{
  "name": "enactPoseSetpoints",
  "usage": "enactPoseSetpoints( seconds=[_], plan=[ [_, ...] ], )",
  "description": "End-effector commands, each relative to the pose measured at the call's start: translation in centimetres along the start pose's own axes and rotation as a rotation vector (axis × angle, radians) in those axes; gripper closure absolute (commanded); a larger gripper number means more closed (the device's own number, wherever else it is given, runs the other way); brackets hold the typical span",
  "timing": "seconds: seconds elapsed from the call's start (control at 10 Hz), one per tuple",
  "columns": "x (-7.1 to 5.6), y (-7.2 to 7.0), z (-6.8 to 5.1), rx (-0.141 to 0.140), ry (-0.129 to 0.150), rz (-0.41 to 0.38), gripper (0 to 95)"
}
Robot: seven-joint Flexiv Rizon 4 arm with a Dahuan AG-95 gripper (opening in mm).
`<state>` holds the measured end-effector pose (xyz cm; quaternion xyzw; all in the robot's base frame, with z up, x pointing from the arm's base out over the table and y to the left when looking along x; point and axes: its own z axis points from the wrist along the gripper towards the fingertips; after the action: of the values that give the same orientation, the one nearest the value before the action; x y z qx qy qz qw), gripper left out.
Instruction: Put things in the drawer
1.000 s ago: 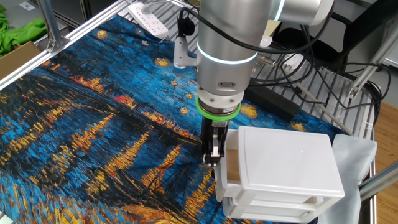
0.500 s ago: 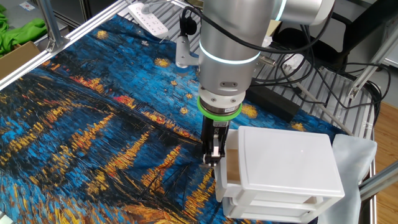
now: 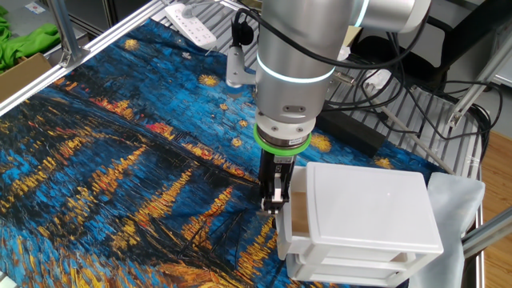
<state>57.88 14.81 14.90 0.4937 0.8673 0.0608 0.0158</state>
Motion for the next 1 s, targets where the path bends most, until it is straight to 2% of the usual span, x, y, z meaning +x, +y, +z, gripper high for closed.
enactPoseSetpoints(
  seconds=[0.1,1.0],
  plan=[
    [-0.01,0.01,0.06,0.000,0.000,-0.003,95.0],
    [-0.02,0.04,0.11,-0.013,-0.002,-0.019,95.0]
  ],
)
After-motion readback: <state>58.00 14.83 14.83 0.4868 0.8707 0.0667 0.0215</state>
